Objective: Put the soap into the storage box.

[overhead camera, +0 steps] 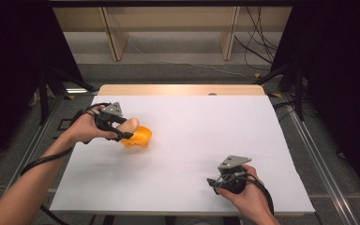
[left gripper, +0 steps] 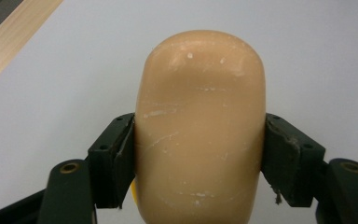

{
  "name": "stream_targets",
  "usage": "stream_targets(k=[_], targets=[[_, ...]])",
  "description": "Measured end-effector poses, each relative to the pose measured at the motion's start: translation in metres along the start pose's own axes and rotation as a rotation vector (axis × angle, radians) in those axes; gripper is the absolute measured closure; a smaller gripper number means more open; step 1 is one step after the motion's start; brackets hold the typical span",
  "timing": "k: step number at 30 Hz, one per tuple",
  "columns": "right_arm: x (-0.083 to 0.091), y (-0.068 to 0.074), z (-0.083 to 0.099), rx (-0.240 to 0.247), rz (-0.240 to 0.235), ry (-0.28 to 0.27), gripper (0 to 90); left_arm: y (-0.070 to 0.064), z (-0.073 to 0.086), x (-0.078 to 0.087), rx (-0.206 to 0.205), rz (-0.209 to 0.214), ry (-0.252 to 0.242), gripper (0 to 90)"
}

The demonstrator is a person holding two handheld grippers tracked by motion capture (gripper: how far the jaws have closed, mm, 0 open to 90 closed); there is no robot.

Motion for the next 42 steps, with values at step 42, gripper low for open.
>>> stream_targets(k=[42], targets=[[-0.002,0.001,0.000,-0.007,-0.004,-0.007,40.8,0.007,-0.006,-0.016,-0.005,0.020,0.049,32.2]])
Point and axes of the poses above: each handheld gripper's, and its own axes: x roughly backward along the jaws, z roughly out of its underside, y roughly to its left, the point moved 5 cm from there along -x, roughly forward along the jaws, and after that the axes turned 3 degrees about y, right-handed, at the moved point
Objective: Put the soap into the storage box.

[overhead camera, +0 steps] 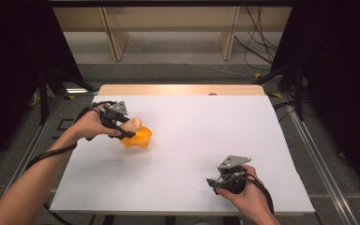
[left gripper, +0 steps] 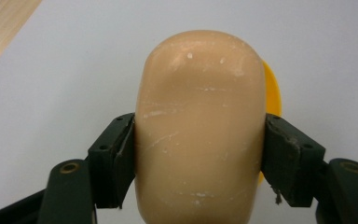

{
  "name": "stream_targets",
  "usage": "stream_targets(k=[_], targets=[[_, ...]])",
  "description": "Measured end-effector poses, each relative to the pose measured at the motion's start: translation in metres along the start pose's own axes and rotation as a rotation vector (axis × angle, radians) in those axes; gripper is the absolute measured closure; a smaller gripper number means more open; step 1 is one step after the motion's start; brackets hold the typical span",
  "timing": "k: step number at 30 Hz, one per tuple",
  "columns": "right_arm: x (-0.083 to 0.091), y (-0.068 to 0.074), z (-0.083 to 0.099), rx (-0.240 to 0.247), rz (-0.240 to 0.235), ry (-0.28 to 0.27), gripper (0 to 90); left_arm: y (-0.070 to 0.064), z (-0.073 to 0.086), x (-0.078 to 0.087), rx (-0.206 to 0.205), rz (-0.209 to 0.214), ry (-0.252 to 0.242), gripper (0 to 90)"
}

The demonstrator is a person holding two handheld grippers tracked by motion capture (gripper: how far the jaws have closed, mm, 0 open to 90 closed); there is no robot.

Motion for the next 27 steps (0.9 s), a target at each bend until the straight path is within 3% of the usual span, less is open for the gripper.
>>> stream_targets(k=[3,4,8,13,18,19,27], targets=[[0.002,0.000,0.001,0.002,-0.008,0.019,40.8,0.000,0.000,-0.002,0.011,0.000,-0.006,32.2],[-0.001,-0.001,0.000,0.011,0.005,-0.013,40.8,0.000,0.000,-0.002,0.008,-0.002,-0.007,32.1],[0.000,0.000,-0.001,-0.002,-0.005,-0.001,40.8,0.001,0.002,-0.004,0.007,0.007,0.006,32.1],[-0.001,-0.003,-0.001,0.027,0.010,-0.019,40.8,0.001,0.000,-0.007,-0.004,0.012,0.011,32.1],[0.000,0.000,0.000,-0.006,-0.007,0.001,40.8,0.000,0.000,-0.011,0.002,0.025,0.015,32.1],[-0.001,-0.002,0.000,0.013,0.006,-0.005,40.8,0.000,0.000,-0.012,-0.007,0.027,0.015,32.1],[0.000,0.000,0.000,-0.003,-0.006,0.002,40.8,-0.001,0.001,-0.015,0.015,0.039,0.024,32.0]])
Point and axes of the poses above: each handheld gripper's, and its own axes: x roughly backward along the jaws, z roughly out of its underside, y roughly to its left, the point moved 5 cm from there along -x, roughly forward along the jaws, and after that the axes turned 3 degrees about y, right-handed, at the moved point
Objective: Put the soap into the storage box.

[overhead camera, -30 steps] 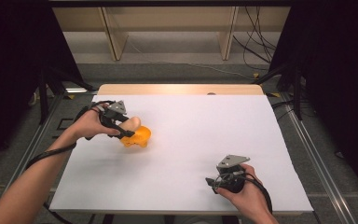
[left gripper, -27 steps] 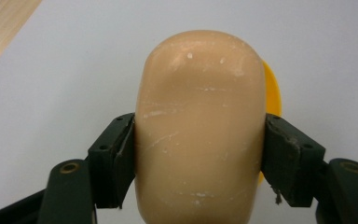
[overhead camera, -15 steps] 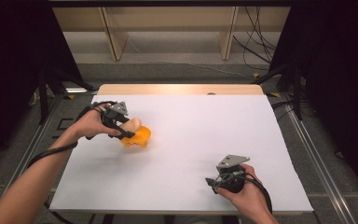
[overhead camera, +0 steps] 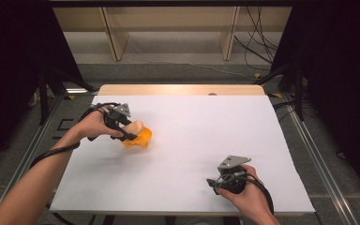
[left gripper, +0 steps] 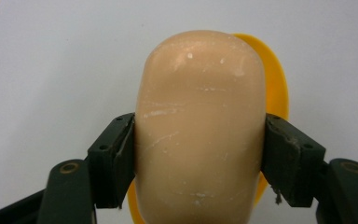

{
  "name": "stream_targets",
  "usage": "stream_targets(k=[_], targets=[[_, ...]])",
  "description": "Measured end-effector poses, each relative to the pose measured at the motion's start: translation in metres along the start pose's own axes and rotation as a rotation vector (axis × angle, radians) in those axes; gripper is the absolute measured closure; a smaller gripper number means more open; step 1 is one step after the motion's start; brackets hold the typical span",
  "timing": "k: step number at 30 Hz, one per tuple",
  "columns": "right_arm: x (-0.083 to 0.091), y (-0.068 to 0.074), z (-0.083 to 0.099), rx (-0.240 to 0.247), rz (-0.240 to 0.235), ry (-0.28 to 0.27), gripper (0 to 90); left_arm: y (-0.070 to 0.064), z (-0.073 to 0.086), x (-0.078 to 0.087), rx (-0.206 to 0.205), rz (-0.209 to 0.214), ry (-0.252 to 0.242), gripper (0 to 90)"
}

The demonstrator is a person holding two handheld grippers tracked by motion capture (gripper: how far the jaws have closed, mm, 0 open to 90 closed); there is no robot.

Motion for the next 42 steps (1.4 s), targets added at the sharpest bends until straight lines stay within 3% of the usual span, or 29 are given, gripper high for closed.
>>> stream_targets(k=[7,9,11,16,24,26,30,33,40,42], targets=[[0.000,0.000,0.000,0.000,0.000,0.000,40.6,0.001,0.001,-0.003,0.010,0.008,0.012,31.9],[-0.001,-0.003,-0.001,0.031,0.016,-0.018,40.6,0.001,0.002,-0.004,0.025,0.015,0.014,31.8],[0.000,0.000,0.000,0.002,0.002,-0.004,40.6,0.001,0.002,-0.004,0.032,0.014,0.014,31.6],[0.000,-0.001,0.000,0.002,0.003,-0.002,40.7,0.002,0.001,-0.002,0.026,0.028,0.010,28.5],[-0.001,0.001,0.001,-0.019,-0.005,0.013,40.6,0.001,0.002,0.020,0.006,0.007,-0.048,27.7],[-0.002,-0.001,0.001,0.005,0.008,0.004,40.6,0.000,0.003,0.023,0.020,0.010,-0.067,27.8],[-0.001,0.001,0.001,-0.021,-0.005,0.015,40.7,-0.010,0.010,0.039,0.026,-0.032,-0.132,28.9],[-0.001,0.000,0.001,-0.012,0.000,0.008,40.6,-0.018,0.016,0.047,0.072,-0.066,-0.183,29.8],[-0.001,-0.001,0.001,0.007,0.007,0.016,40.6,-0.036,0.037,0.062,0.128,-0.138,-0.211,30.7],[-0.001,-0.001,0.001,0.007,0.007,0.015,40.6,-0.040,0.041,0.063,0.134,-0.137,-0.214,30.8]])
Point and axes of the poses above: each handheld gripper's, and its own axes: x roughly backward along the jaws, z roughly out of its underside, y roughly to its left, the point moved 5 cm from there along -x, roughly forward along the jaws, and after that the axes turned 3 degrees about y, right-handed, at the moved point
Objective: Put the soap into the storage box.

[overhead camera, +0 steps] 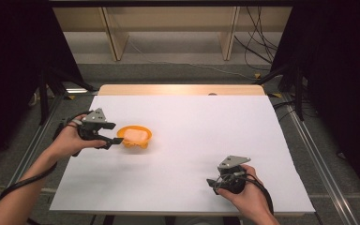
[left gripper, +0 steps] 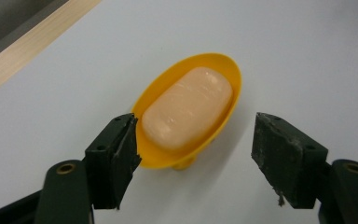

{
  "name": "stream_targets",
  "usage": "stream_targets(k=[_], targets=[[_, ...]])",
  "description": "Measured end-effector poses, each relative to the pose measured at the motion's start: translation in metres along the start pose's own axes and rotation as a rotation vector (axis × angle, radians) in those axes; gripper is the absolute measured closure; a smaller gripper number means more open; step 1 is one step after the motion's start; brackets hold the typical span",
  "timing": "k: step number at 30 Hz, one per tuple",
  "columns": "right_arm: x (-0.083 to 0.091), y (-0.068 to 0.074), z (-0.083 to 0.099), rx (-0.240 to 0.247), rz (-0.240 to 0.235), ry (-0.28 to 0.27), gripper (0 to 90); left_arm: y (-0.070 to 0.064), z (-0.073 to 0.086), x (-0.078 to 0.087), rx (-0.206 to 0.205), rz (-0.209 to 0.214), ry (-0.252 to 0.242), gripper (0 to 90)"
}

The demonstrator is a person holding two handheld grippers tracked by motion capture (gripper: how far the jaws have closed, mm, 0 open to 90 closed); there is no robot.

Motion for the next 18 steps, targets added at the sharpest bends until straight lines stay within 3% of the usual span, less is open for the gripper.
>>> stream_targets(k=[1,4,6,8,9,11,13,14,15,16,17,18], targets=[[0.000,0.000,0.000,0.000,-0.001,0.001,40.6,-0.008,0.010,0.003,0.009,-0.015,0.009,30.8],[0.000,0.000,0.000,0.000,0.000,0.000,40.5,-0.017,0.019,0.006,0.038,-0.023,0.005,30.8],[0.000,0.000,0.000,-0.001,0.000,-0.001,40.5,-0.031,0.033,0.009,0.099,-0.072,0.011,31.1],[0.000,0.000,0.000,-0.001,0.001,-0.001,40.5,-0.034,0.037,0.009,0.110,-0.084,0.016,31.5],[0.001,0.001,0.000,-0.006,-0.004,0.001,40.5,-0.046,0.048,0.012,0.176,-0.107,0.008,31.7],[0.001,0.002,0.000,-0.014,-0.009,0.006,40.5,-0.057,0.058,0.014,0.212,-0.127,0.016,31.8],[0.000,0.001,0.000,0.005,-0.002,0.001,40.5,-0.060,0.062,0.015,0.215,-0.130,0.026,31.8],[0.000,0.001,0.000,0.005,-0.002,0.001,40.5,-0.068,0.068,0.014,0.251,-0.140,0.018,31.8],[0.000,0.001,0.000,0.011,-0.002,0.008,40.5,-0.074,0.075,0.015,0.249,-0.142,0.028,31.7],[0.000,0.001,0.000,0.012,-0.005,0.008,40.5,-0.081,0.081,0.014,0.274,-0.167,0.014,32.0],[0.001,0.002,0.000,0.004,-0.009,0.017,40.5,-0.081,0.081,0.014,0.274,-0.167,0.014,32.3],[-0.001,0.001,0.000,0.015,0.003,-0.009,40.5,-0.089,0.089,0.018,0.301,-0.174,0.005,32.4]])
Point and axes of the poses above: each handheld gripper's, and its own axes: x roughly backward along the jaws, z roughly out of its underside, y roughly to its left, the point moved 5 cm from there along -x, roughly forward along the jaws, and after that the axes turned 3 degrees about y, right-handed, at the moved point
